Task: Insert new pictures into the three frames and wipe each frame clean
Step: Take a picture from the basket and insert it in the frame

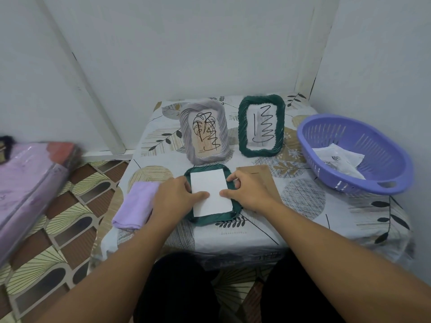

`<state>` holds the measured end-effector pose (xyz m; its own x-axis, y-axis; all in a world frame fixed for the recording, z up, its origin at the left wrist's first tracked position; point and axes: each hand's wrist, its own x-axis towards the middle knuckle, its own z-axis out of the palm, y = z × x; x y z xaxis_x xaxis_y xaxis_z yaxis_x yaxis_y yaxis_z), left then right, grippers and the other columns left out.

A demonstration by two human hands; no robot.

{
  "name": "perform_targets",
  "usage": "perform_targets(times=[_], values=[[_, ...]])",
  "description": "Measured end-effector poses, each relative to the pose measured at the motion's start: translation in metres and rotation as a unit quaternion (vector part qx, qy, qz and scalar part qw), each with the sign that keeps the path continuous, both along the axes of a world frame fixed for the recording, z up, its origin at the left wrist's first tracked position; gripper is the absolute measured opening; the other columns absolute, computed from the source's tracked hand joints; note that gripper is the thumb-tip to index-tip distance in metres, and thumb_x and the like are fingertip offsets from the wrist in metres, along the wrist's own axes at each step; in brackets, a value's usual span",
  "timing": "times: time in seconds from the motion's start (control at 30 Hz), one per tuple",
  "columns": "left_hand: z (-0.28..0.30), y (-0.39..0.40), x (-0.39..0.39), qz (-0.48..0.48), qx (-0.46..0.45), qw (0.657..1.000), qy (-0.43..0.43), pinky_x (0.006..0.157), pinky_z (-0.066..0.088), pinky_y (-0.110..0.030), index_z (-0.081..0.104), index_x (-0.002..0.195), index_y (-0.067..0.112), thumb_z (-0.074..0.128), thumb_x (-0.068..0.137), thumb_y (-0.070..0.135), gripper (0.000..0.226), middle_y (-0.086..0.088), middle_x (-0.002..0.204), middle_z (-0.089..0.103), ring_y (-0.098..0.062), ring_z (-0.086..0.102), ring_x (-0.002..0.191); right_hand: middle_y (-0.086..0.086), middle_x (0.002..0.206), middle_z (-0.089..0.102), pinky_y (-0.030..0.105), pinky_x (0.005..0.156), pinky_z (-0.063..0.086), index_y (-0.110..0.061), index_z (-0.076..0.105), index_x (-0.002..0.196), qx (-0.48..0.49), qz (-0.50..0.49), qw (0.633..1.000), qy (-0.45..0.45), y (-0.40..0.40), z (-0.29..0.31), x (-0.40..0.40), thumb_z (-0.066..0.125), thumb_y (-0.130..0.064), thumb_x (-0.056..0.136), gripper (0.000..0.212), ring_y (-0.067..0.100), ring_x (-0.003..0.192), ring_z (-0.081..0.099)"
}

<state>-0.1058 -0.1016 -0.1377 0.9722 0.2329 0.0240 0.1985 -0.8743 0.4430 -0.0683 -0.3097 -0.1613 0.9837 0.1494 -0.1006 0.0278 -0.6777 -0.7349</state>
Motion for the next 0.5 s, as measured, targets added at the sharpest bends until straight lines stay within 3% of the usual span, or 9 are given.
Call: perform_targets(times=[0.37,0.5], values=[[-0.0043,0.0005,0.0004,0.043,-0.120,0.992,0.013,0.061,0.043,-0.031,0.062,0.079,0.019,0.089,0.069,0.040,0.036,0.005,0.073,0.067,-0.016,0.063,0.075,-0.013,0.077,0.050,0.038,0.080,0.037,-0.031,0.061,0.106,0.021,0.004,1.000,-0.005,0.0002,-0.0010,0.0002,0.083,-0.048,0.078,0.039,0.003,0.071,0.045],[-0.0027,-0.0020,-0.0011,0.046,-0.085,0.995,0.011,0.062,0.044,-0.033,0.060,0.082,0.021,0.086,0.072,0.045,0.037,0.006,0.078,0.066,-0.015,0.062,0.078,-0.014,0.077,0.049,0.038,0.081,0.037,-0.031,0.061,0.106,0.025,0.006,1.000,-0.004,-0.0002,0.0005,0.0001,0.083,-0.047,0.079,0.038,0.004,0.071,0.044]])
